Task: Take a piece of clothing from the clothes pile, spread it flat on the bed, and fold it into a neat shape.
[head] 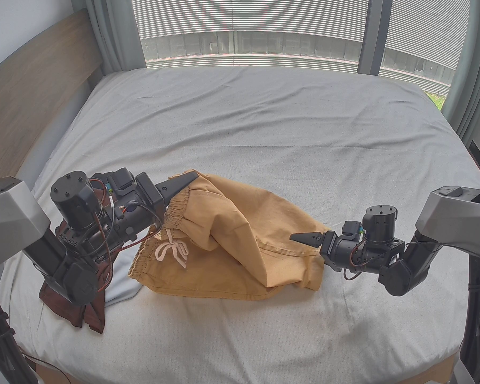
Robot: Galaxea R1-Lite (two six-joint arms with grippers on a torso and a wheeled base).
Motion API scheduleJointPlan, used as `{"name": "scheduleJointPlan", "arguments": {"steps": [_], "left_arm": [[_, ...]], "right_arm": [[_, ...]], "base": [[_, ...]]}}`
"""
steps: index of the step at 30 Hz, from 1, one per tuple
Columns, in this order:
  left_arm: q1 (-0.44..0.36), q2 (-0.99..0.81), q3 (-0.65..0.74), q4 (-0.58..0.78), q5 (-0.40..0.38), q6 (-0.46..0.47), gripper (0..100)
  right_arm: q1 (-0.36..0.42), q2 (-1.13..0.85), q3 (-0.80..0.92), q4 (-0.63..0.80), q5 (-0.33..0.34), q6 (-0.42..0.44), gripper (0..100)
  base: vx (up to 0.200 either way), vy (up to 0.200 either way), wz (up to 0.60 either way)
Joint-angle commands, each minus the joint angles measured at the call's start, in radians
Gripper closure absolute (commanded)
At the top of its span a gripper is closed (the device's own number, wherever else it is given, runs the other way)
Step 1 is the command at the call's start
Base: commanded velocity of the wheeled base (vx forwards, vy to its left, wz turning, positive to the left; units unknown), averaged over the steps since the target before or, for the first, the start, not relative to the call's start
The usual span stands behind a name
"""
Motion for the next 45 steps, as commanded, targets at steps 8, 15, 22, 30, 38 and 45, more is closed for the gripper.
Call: {"name": "scheduleJointPlan", "arguments": {"steps": [8,15,22,30,38,45], "left_arm": [[0.000,-0.005,0.001,-0.001,0.000,-0.001,100],[-0.002,-0.005,0.001,-0.001,0.000,-0.001,100],[-0.002,-0.006,0.001,-0.001,0.000,-0.002,100],[-0.008,-0.031,0.000,-0.001,0.003,-0.002,100],[-0.014,-0.100,0.017,0.001,-0.002,-0.001,100],[-0.014,-0.107,0.020,0.001,-0.005,0.010,100]], "right_arm": [[0.006,0.051,-0.028,-0.007,0.001,-0.014,0],[0.005,0.062,-0.031,-0.013,-0.001,-0.031,100],[-0.004,0.067,-0.019,-0.057,-0.001,-0.031,100],[-0.046,-0.053,0.136,-0.209,0.001,-0.034,100],[-0.107,-0.205,0.164,-0.204,0.002,-0.034,100],[-0.130,-0.231,0.164,-0.204,0.005,-0.034,100]], "base": [[0.000,0.000,0.00],[0.000,0.000,0.00],[0.000,0.000,0.00],[0.000,0.000,0.00],[0.000,0.000,0.00],[0.000,0.000,0.00]]}}
